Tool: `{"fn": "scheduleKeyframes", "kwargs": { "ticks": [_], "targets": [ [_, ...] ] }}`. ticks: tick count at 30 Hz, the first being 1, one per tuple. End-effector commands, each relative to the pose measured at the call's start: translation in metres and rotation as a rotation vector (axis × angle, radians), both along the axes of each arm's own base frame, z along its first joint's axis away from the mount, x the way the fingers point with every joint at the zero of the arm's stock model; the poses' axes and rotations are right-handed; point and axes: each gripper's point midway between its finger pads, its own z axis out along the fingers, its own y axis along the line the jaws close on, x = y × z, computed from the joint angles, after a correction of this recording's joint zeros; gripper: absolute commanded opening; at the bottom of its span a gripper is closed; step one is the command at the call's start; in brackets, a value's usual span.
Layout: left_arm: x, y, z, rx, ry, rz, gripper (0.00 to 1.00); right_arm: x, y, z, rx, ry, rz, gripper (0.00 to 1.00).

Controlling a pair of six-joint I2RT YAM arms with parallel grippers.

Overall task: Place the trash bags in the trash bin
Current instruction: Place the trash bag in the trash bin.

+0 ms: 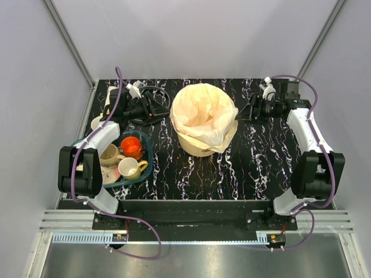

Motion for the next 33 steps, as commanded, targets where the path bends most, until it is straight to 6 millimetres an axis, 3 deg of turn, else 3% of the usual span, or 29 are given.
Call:
{"fn": "scheduleKeyframes", "kwargs": {
  "ticks": [1, 8, 13, 21, 25, 26, 28, 29, 32, 33],
  "targets": [
    [0.012, -0.007, 0.025, -0.035, -0.091, -0.002, 0.66, 0.0, 0.008, 0.001, 0.076, -0.002, 0.021, 0.74],
    [0.01, -0.014, 0.026, -0.069, -0.095, -0.024, 0.66, -0.003, 0.012, -0.008, 0.134, 0.033, 0.027, 0.72],
    [0.006, -0.018, 0.014, -0.08, -0.062, -0.042, 0.66, 0.0, 0.012, -0.013, 0.147, 0.04, 0.024, 0.7],
    [0.007, -0.024, -0.001, -0.073, -0.028, -0.064, 0.54, 0.006, 0.015, -0.022, 0.182, 0.055, 0.021, 0.65],
    [0.009, -0.025, -0.01, -0.068, -0.003, -0.074, 0.45, 0.006, 0.016, -0.025, 0.201, 0.068, 0.03, 0.54],
    [0.009, -0.025, -0.013, -0.068, 0.001, -0.075, 0.43, 0.005, 0.016, -0.025, 0.199, 0.066, 0.032, 0.44],
    [0.008, -0.027, -0.016, -0.066, 0.003, -0.087, 0.36, 0.006, 0.016, -0.025, 0.199, 0.064, 0.034, 0.38],
    [0.009, -0.026, -0.017, -0.062, 0.003, -0.084, 0.31, 0.006, 0.017, -0.026, 0.199, 0.066, 0.036, 0.25],
    [0.01, -0.024, -0.03, -0.022, 0.027, -0.081, 0.12, 0.01, 0.013, -0.036, 0.174, 0.081, 0.015, 0.0],
    [0.011, -0.023, -0.036, 0.0, 0.025, -0.083, 0.08, 0.012, 0.01, -0.042, 0.152, 0.09, -0.004, 0.0]
  ]
}}
